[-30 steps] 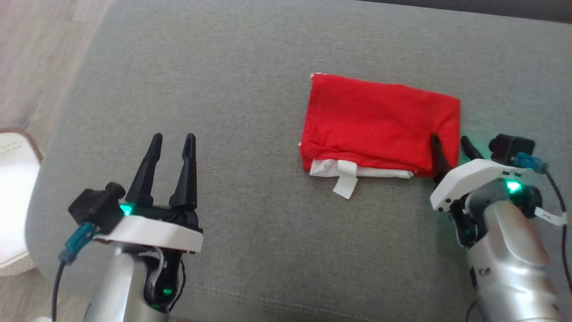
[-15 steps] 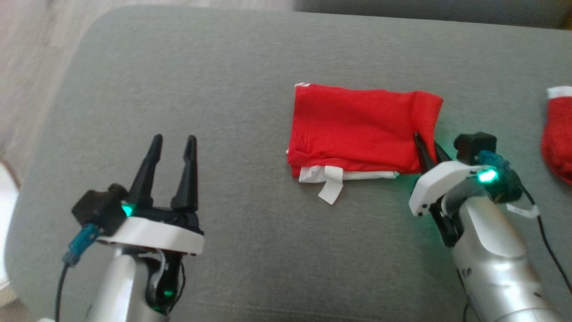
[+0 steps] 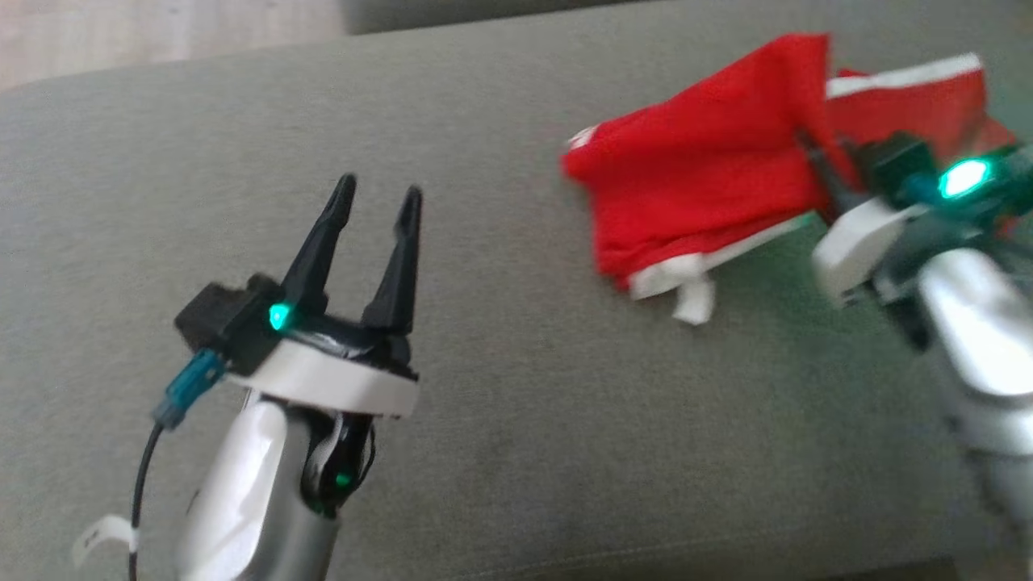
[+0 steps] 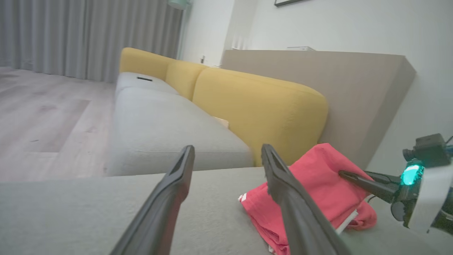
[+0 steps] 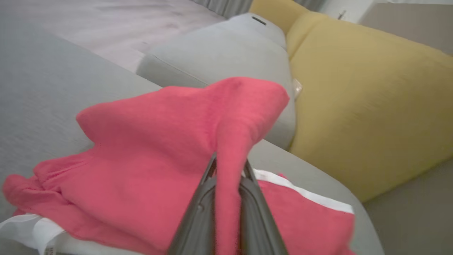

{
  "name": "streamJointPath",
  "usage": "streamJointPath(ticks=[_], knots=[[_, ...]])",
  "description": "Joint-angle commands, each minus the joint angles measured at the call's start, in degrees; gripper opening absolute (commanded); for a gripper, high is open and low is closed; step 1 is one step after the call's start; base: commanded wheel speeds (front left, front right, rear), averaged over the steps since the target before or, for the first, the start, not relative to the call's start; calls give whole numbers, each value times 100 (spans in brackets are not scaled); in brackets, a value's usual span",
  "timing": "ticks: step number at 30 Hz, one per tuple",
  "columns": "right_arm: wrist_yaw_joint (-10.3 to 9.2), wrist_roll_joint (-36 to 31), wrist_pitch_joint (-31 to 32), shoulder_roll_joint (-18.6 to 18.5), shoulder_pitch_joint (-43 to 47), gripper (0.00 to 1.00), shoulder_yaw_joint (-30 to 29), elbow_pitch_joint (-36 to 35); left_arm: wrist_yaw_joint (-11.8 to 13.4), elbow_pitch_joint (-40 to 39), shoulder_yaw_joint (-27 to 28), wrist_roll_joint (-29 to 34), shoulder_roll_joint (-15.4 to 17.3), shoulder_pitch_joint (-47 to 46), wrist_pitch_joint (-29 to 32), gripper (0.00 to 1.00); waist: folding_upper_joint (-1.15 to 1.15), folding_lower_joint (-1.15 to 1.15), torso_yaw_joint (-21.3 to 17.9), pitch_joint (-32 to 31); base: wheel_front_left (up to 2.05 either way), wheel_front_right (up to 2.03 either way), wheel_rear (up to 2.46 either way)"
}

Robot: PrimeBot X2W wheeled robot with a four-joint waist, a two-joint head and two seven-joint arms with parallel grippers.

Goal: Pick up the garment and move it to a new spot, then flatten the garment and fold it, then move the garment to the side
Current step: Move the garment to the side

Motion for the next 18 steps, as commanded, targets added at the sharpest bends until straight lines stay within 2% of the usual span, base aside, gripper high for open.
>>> streamJointPath(ticks=[1,4,5,8,10,13,18], knots=[[37,193,146,-426,-295,0,73,-353,-33,-254,95,-43,42,-364,-34,100,0,0,-255,306,0,0,0],[37,339,357,-1013,-443,0,-27,-513,-33,-291,-2,-83,42,-509,-34,100,0,0,-296,457,0,0,0],[37,339,357,-1013,-443,0,-27,-513,-33,-291,-2,-83,42,-509,-34,100,0,0,-296,457,0,0,0],[37,371,574,-1532,-527,0,-382,-522,-33,-333,-83,-94,42,-605,-34,100,0,0,-267,665,0,0,0],[37,347,679,-1728,-519,0,-586,-448,-33,-344,-102,-93,42,-648,-34,100,0,0,-216,789,0,0,0],[37,222,864,-1823,-493,0,-1065,-320,-33,-358,-92,-93,42,-716,-34,100,0,0,-125,984,0,0,0],[37,-111,1052,-1779,-300,0,-1718,-265,-34,-358,-27,-85,42,-787,-34,100,0,0,16,1259,0,0,0]])
